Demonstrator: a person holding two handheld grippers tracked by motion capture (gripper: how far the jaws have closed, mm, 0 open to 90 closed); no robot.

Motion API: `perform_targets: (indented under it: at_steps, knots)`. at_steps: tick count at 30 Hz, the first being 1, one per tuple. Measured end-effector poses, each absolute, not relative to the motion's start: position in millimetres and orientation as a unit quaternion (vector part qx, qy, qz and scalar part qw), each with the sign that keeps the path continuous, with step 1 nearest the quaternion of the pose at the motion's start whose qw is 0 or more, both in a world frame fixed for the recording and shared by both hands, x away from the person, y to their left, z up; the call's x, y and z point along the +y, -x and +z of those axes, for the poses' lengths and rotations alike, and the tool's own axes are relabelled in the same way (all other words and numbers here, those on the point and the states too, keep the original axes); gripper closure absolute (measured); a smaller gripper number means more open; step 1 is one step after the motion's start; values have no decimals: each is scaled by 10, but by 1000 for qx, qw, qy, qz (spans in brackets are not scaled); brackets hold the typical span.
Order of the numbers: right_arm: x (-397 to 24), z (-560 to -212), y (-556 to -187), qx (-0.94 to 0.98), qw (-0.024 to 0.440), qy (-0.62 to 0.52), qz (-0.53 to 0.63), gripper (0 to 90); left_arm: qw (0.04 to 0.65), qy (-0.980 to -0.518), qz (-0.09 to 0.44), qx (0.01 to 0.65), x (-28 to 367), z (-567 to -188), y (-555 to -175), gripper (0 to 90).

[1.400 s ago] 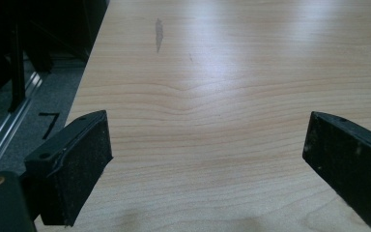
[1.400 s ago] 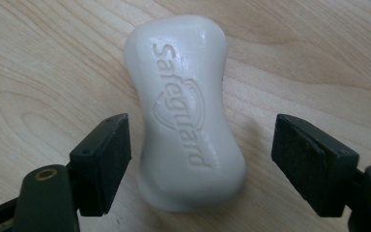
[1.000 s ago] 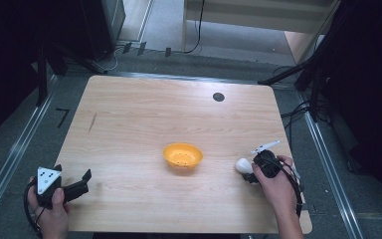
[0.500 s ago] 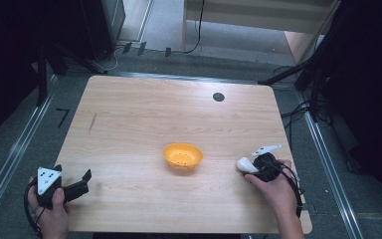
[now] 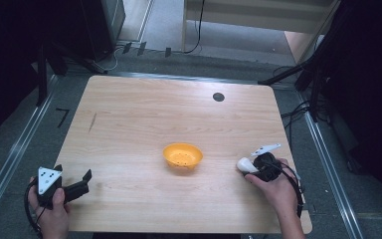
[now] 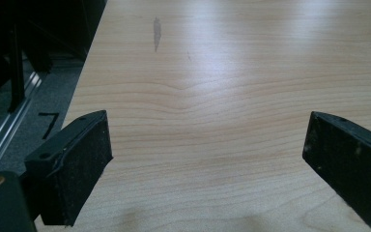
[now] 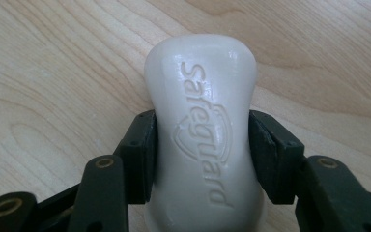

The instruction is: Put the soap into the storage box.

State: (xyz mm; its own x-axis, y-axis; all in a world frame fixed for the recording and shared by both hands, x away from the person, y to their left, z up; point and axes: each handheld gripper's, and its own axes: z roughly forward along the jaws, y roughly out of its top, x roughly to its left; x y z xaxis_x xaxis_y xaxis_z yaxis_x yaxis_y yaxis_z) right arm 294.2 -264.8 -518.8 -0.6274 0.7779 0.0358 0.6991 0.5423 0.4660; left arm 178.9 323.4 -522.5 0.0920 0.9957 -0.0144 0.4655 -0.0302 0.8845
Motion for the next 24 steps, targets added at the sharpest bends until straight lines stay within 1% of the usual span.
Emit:
perform_targets:
  at_steps: [2,10,24]
  knots:
    - [-2665,-5188,-2947,873,82,-422,231,492,388,-629,342,581,3235,-5226,-1791,38]
    - [-2686,-5168,-2927,877,81,-408,239,502,387,-630,340,582,3241,-5225,-1794,38]
    - [-2577,-4908,-2918,896,111,-357,239,504,385,-632,338,581,3242,-5224,-1798,38]
